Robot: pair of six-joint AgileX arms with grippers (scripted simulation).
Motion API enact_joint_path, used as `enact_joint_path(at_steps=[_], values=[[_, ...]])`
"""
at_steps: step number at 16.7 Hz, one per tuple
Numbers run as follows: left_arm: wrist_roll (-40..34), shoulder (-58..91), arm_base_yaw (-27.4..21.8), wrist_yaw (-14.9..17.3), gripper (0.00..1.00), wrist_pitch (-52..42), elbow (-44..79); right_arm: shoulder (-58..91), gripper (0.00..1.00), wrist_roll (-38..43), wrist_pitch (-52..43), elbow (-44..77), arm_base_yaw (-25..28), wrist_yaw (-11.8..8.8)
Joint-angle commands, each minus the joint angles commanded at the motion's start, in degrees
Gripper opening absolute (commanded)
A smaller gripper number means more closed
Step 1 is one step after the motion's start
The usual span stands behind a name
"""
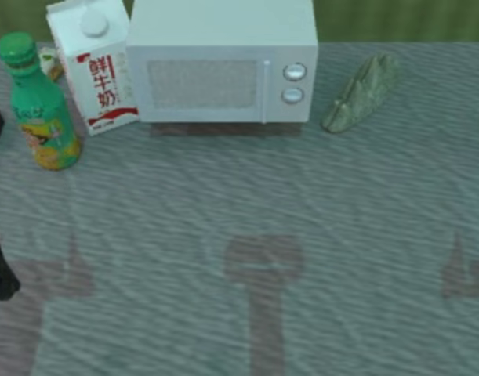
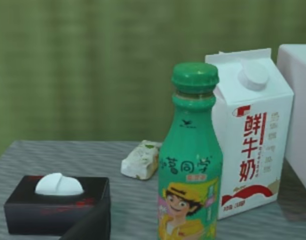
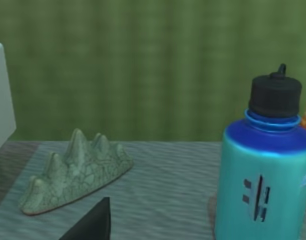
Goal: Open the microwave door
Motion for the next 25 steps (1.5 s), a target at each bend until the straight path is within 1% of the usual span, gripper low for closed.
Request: enact_joint_path(at_steps=[3,5,8,11,13,16,20,25], values=[[0.05,0.49,-0.16,-0.05,1.00,-0.47,0.22,0.00,1.00,0.00,0.00,0.00,0.00,0.00],[0.25,3.02,-0.93,-0.35,1.00,-2.77,1.46,0.00,1.00,0.00,0.00,0.00,0.00,0.00],[0.23,10.97,-3.29,-1.46,1.00,-9.33,6.46,0.00,1.00,0.00,0.00,0.00,0.00,0.00],[-0.77,22.21,-6.66,-3.09,1.00,-17.67,15.60,0.00,1.00,0.00,0.00,0.00,0.00,0.00],[-2.11,30.84,-9.32,-4.26,1.00,-23.51,23.96,0.00,1.00,0.00,0.00,0.00,0.00,0.00],[-5.29,44.91,-13.80,-5.94,1.00,-32.01,39.90,0.00,1.00,0.00,0.00,0.00,0.00,0.00],[-11.38,64.59,-20.07,-8.12,1.00,-42.03,65.31,0.00,1.00,0.00,0.00,0.00,0.00,0.00],[-20.63,89.60,-27.36,-11.04,1.00,-52.13,98.58,0.00,1.00,0.00,0.00,0.00,0.00,0.00]])
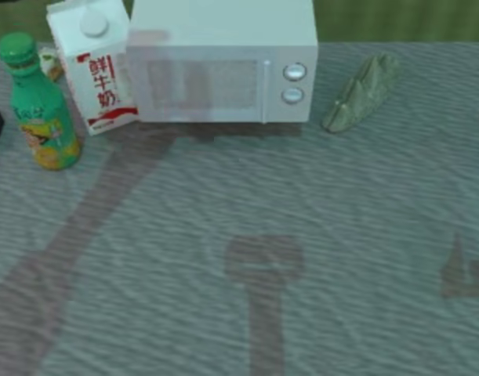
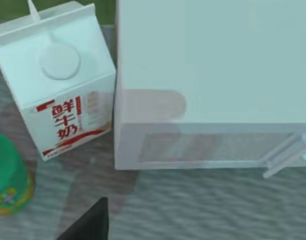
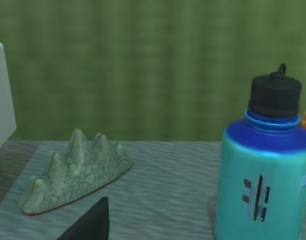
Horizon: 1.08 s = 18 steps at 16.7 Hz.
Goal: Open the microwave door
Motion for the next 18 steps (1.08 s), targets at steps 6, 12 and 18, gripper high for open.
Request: enact_joint_path(at_steps=[6,12,18], values=[[-9.51,28.00,-6.95,-3.83,1.00,-11.70,32.51,0.00,1.00,0.00,0.00,0.00,0.00,0.00],[-14.33,47.42,-11.25,-6.97,1.00,-22.35,49.95,0.00,1.00,0.00,0.00,0.00,0.00,0.00],[-14.92,50.43,-11.88,-7.55,1.00,-24.34,52.26,0.00,1.00,0.00,0.00,0.00,0.00,0.00]])
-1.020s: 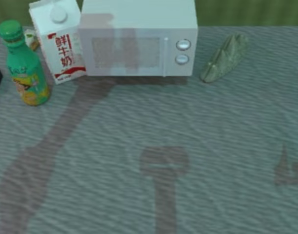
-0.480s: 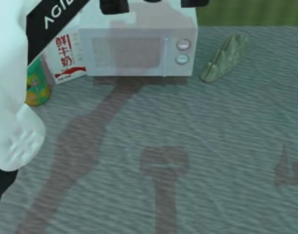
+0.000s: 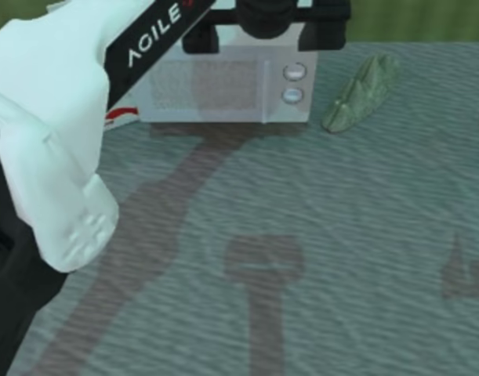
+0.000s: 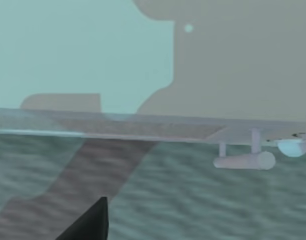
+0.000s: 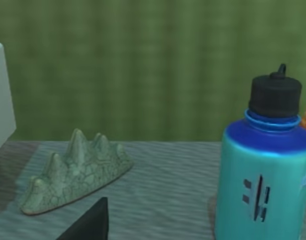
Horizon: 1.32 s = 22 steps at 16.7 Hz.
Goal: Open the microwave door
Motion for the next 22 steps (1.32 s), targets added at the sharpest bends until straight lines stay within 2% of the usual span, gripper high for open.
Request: enact_joint_path(at_steps=[4,12,16,22], values=[[0.28,0.45,0.43,0.17,1.00,1.02,-0.59,0.00,1.00,0.00,0.00,0.00,0.00,0.00],[2.76,4.79,2.86,1.28,1.00,12.87,-7.20,0.00,1.00,0.00,0.00,0.00,0.00,0.00],[2.83,4.91,2.93,1.31,1.00,13.18,-7.39,0.00,1.00,0.00,0.00,0.00,0.00,0.00],[2.83,4.91,2.93,1.31,0.55,13.18,-7.39,0.00,1.00,0.00,0.00,0.00,0.00,0.00]])
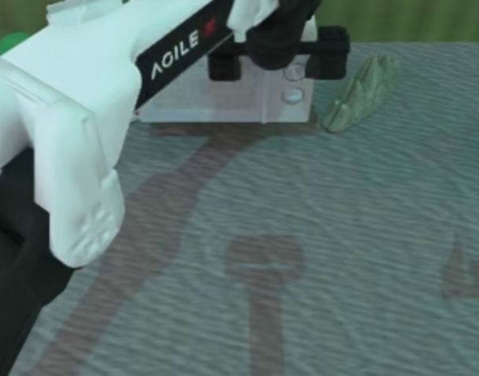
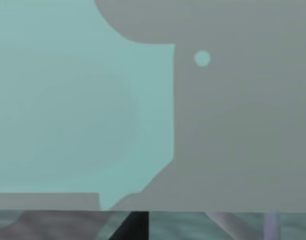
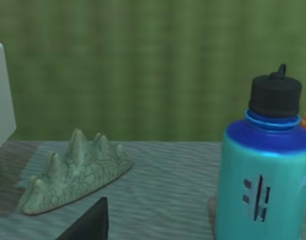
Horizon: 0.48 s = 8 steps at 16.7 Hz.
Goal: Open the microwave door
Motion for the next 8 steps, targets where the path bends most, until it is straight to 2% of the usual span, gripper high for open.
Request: enact_joint_path(at_steps=[7,8], values=[[0.00,0.00,0.00,0.00,0.02,0.00,0.00,0.00,1.00,0.00,0.00,0.00,0.00,0.00],[0.00,0.00,0.00,0.00,0.00,0.00,0.00,0.00,1.00,0.00,0.00,0.00,0.00,0.00]])
